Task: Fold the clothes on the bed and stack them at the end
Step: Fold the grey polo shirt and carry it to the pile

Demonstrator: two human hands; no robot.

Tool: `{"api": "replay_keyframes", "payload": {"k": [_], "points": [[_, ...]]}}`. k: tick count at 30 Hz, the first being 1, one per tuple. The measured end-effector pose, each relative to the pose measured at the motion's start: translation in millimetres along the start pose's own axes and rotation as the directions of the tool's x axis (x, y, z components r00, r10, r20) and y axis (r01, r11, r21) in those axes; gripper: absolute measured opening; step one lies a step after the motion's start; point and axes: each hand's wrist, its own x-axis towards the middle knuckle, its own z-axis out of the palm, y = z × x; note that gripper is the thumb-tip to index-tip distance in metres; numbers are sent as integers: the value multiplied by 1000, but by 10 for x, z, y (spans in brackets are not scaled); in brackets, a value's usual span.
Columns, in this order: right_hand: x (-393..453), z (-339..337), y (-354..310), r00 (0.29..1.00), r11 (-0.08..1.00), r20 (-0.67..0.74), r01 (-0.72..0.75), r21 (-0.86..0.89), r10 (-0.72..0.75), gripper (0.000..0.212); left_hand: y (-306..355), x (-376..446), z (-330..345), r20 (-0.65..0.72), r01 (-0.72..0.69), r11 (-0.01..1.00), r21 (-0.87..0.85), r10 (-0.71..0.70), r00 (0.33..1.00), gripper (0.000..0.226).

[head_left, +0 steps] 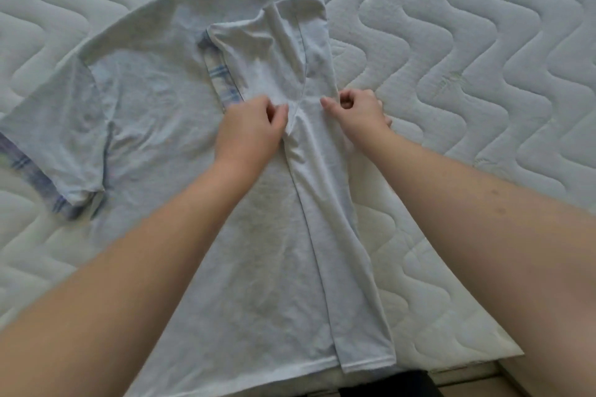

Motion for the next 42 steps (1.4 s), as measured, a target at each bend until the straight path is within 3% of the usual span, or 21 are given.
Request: {"api": "replay_keyframes", "payload": {"k": [3,8,14,17,19,22,24,27,29,31,33,36,39,42], "points": [[-112,6,-19,999,992,31,-29,-124,33,52,-92,-447,346,214,283,953,-105,-256,943,37],[-584,128,262,982,917,161,-23,-398,95,59,-32,-849,746,363,468,847,-254,-365,857,36],[-823,2,601,996,960,85,16,-281,8,29,-21,-970,745,219,404,853,-329,-347,912,18],[-1005,25,728,996,979,90,26,-201,-8,34,-48,-1162,780,326,524,718,-458,-413,850,35],[-1155,89,788,983,980,182,33,-196,3,42,-74,-1361,836,464,584,593,-554,-363,808,37],[-1318,218,880,957,963,288,40,-265,39,45,-112,-1670,949,571,628,567,-533,-308,761,27],[-1373,261,929,970,960,232,-2,-281,69,45,-146,-1844,1034,581,659,559,-502,-346,737,18],[-1476,295,1031,984,972,154,-57,-228,94,40,-195,-2056,1113,538,683,500,-532,-424,729,28],[-1576,309,1103,979,982,193,-32,-187,69,39,-210,-2233,1138,574,679,461,-571,-367,732,33],[-1689,325,1165,952,983,301,-4,-185,61,45,-238,-2409,1200,638,676,504,-537,-281,717,38],[-1769,352,1254,934,986,346,-39,-161,93,50,-265,-2549,1274,654,669,572,-474,-280,703,37],[-1876,361,1388,950,993,288,-120,-14,119,39,-258,-2659,1302,564,656,589,-472,-370,738,27],[-2000,357,1553,974,996,209,-86,-7,85,31,-251,-2737,1258,458,643,571,-510,-452,765,37],[-2135,386,1704,978,998,201,-66,15,61,33,-279,-2848,1282,530,668,513,-538,-411,742,34]]}}
